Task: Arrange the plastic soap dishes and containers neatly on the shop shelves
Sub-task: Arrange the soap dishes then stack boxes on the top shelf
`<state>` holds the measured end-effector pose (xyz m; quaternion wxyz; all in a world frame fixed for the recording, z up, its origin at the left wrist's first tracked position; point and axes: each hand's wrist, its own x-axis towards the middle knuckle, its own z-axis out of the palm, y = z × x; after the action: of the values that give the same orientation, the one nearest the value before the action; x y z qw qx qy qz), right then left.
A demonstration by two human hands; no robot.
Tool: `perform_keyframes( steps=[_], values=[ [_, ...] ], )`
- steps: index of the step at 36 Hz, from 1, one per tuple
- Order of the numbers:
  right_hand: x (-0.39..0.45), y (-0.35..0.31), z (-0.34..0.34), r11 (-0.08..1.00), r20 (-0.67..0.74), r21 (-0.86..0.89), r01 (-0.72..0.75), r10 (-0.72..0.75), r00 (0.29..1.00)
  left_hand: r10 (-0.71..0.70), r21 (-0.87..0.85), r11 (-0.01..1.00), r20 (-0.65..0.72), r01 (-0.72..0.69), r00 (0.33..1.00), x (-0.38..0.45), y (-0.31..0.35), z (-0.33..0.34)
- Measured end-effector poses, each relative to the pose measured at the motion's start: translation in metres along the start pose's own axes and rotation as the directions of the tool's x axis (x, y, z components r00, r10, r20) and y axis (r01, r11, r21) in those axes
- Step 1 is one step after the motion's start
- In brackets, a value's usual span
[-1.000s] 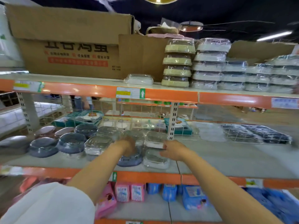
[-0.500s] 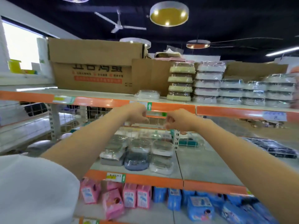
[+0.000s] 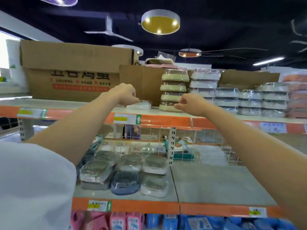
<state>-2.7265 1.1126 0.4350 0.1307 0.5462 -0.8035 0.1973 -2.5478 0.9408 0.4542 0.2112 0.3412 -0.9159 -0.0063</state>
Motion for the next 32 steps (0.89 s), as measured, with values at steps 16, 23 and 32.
perform_keyframes(
  steps=[16, 23, 32],
  values=[
    [0.096, 0.056, 0.003, 0.945, -0.096, 0.240, -0.223, 0.252, 0.963, 0.037, -0.150, 0.988, 0.023, -0.034, 0.999, 0.133, 0.010, 0.027],
    [0.135, 0.067, 0.001, 0.914, -0.099, 0.317, -0.254, 0.298, 0.949, -0.060, -0.412, 0.910, -0.005, 0.053, 0.998, 0.182, 0.022, 0.035],
    [0.184, 0.069, 0.003, 0.870, -0.108, 0.408, -0.276, 0.346, 0.932, -0.142, -0.654, 0.719, 0.191, 0.234, 0.971, 0.220, 0.027, 0.045]
  ],
)
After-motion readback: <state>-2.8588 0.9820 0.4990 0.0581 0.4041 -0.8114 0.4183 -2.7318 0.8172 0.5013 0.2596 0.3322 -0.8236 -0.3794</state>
